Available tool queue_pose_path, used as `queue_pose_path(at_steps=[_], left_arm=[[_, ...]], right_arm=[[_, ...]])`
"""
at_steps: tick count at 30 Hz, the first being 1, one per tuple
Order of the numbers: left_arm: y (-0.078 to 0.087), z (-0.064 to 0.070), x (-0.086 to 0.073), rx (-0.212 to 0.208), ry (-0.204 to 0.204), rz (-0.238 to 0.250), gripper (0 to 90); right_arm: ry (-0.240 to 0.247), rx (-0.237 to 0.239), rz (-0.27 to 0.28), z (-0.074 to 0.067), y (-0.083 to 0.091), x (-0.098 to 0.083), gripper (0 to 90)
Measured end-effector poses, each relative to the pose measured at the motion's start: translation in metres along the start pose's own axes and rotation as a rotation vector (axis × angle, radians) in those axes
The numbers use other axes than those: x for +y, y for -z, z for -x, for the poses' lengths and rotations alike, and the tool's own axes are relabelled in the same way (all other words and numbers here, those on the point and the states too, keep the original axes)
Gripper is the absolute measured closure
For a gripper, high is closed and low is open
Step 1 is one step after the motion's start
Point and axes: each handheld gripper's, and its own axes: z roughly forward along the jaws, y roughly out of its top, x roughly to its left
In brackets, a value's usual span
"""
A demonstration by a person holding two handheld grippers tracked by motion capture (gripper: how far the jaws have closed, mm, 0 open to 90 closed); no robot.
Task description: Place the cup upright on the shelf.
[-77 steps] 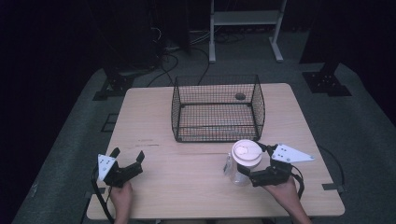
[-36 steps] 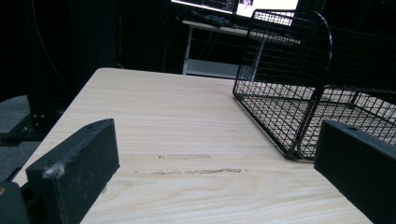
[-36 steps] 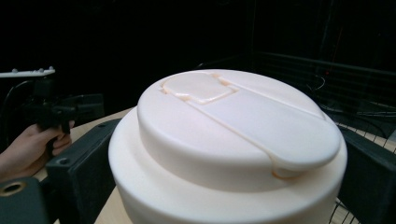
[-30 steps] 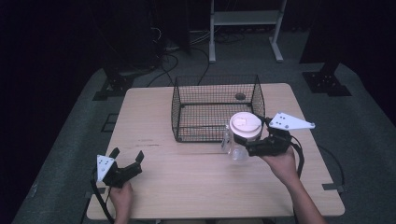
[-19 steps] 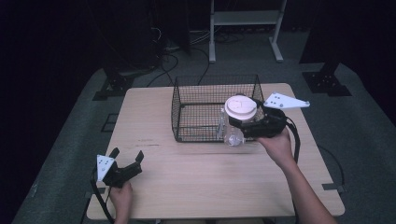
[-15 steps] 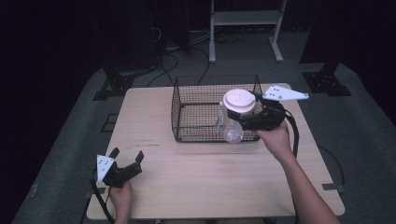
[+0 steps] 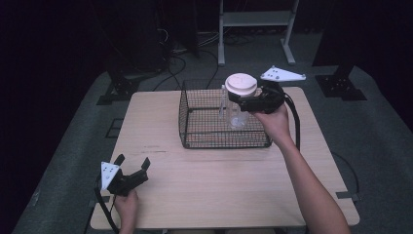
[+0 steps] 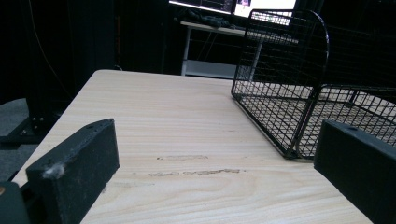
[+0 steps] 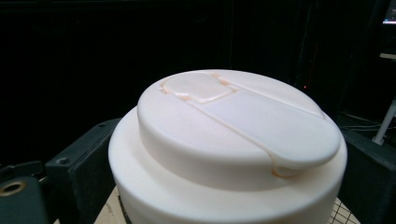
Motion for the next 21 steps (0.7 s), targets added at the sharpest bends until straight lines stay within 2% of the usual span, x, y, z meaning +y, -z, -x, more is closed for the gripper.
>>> queue_pose_path(at_steps=[9,15,21], left_arm=[[0.000,0.000,0.000,-0.001,0.000,0.001,0.0],[0.000,0.000,0.000,0.000,-0.001,0.001,0.0],[0.000,0.000,0.000,0.001,-0.002,0.002,0.0]], right_arm=[[-0.017,-0.040,-0.028,0.012,-0.030,-0.014,4.3],[-0.039,-0.043,-0.037,0.020,-0.041,-0.023,4.3],[-0.037,-0.055,-0.056,0.025,-0.052,-0.031,4.3]])
